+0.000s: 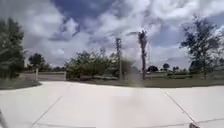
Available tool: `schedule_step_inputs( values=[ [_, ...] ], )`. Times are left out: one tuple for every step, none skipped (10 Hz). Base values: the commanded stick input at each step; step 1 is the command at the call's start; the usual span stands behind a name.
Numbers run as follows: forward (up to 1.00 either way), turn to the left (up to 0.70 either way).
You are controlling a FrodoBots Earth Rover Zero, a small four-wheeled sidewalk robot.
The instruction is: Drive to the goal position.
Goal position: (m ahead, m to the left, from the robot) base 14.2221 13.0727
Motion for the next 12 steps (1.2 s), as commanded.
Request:
schedule_step_inputs(
  values=[
    [0.69,0.14],
    [0.69,0.14],
    [0.69,0.14],
    [0.69,0.14],
    [0.69,0.14],
    [0.69,0.14],
    [0.69,0.14],
    [0.69,0.14],
    [0.69,0.14],
    [0.69,0.14],
    [0.69,0.14],
    [0.69,0.14]
  ],
)
